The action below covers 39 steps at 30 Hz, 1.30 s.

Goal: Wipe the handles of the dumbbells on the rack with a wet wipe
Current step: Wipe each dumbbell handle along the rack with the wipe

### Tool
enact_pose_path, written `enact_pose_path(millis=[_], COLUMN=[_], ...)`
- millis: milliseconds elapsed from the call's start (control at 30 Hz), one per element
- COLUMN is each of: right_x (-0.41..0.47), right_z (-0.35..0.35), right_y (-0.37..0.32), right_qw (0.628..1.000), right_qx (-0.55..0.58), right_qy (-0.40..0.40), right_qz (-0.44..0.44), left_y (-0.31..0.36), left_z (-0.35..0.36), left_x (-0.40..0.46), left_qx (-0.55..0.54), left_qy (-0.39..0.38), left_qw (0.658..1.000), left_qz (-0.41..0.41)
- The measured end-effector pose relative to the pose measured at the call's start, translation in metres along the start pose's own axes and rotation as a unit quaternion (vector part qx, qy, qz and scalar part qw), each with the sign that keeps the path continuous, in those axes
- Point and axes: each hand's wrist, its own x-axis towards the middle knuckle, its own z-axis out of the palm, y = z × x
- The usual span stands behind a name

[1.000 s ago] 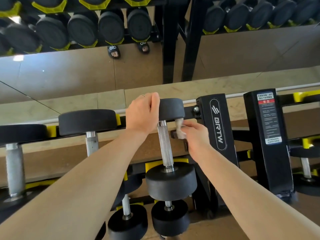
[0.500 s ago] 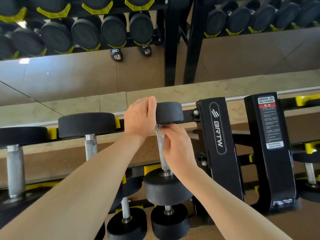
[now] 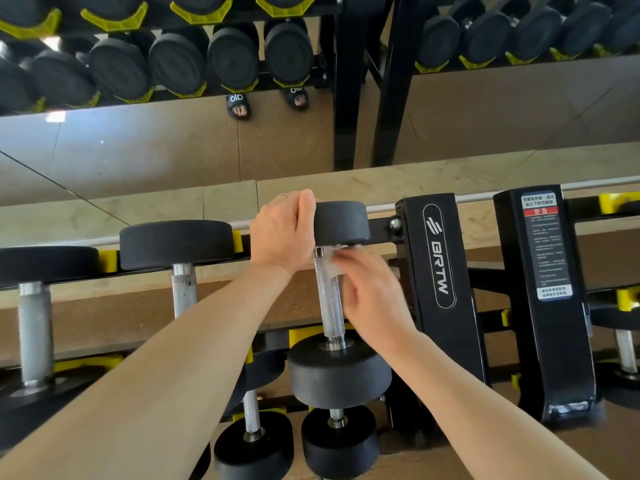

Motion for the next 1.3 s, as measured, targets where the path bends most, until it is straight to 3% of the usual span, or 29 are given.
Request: enact_pose_path(millis=[33, 67, 133, 200, 267, 300, 333, 400, 500, 567, 667, 800, 900, 933, 1000, 1067, 1167, 1300], right_x=[0.001, 0.005, 0.023, 0.041, 0.054, 0.055, 0.053, 0.037, 0.001, -0.010, -0.013, -0.019, -0.029, -0.030, -0.026, -0.020, -0.011, -0.005], right_z=[-0.002, -0.004, -0.002, -0.001, 0.001, 0.001, 0.002, 0.002, -0.003, -0.001, 0.002, -0.008, -0.016, -0.018, -0.019, -0.013, -0.007, -0.021], right_y=[0.000, -0.003, -0.009, -0.014, -0.016, -0.018, -0.018, -0.025, -0.045, -0.044, -0.027, -0.006, -0.002, -0.002, -0.004, -0.007, -0.016, -0.025], right_qw=[0.991, 0.958, 0.821, 0.709, 0.663, 0.669, 0.702, 0.812, 0.958, 0.993, 0.974, 0.964, 0.979, 0.978, 0.940, 0.893, 0.869, 0.870], right_qx=[0.066, 0.151, 0.377, 0.483, 0.478, 0.458, 0.424, 0.329, 0.176, 0.089, -0.003, 0.010, 0.093, 0.120, 0.139, 0.119, 0.097, 0.038], right_qy=[0.055, 0.081, 0.044, -0.004, -0.032, -0.040, -0.042, -0.028, -0.004, -0.075, -0.217, -0.256, -0.174, -0.118, -0.059, -0.148, -0.285, -0.348], right_qz=[0.104, 0.230, 0.427, 0.513, 0.575, 0.584, 0.571, 0.481, 0.226, 0.035, -0.070, -0.070, 0.046, 0.122, 0.307, 0.408, 0.392, 0.348], left_y=[0.000, -0.001, -0.002, -0.003, -0.004, -0.004, -0.004, -0.003, -0.003, -0.001, 0.001, 0.001, 0.000, 0.000, 0.000, 0.001, 0.002, 0.001], left_z=[0.000, 0.000, 0.001, 0.003, 0.003, 0.003, 0.003, 0.003, 0.002, 0.001, 0.000, 0.000, 0.001, 0.001, 0.001, 0.000, 0.000, 0.001], left_x=[0.000, -0.001, 0.000, 0.000, 0.000, 0.000, 0.000, 0.000, 0.000, -0.001, 0.000, 0.000, 0.000, 0.000, 0.000, 0.000, -0.001, 0.000], left_qx=[-0.001, -0.003, -0.008, -0.004, -0.001, -0.002, -0.003, -0.009, -0.009, -0.001, 0.007, -0.003, -0.006, -0.009, -0.012, -0.006, -0.003, -0.008], left_qy=[0.001, 0.002, 0.005, 0.005, 0.008, 0.009, 0.008, 0.005, 0.008, 0.012, 0.008, 0.007, 0.010, 0.011, 0.010, 0.008, 0.007, 0.006], left_qw=[1.000, 1.000, 1.000, 1.000, 1.000, 1.000, 1.000, 1.000, 1.000, 1.000, 1.000, 1.000, 1.000, 1.000, 1.000, 1.000, 1.000, 1.000], left_qz=[0.001, 0.001, 0.001, 0.002, 0.004, 0.006, 0.009, 0.013, 0.018, 0.015, 0.003, -0.002, -0.004, -0.004, -0.004, -0.007, -0.001, 0.004])
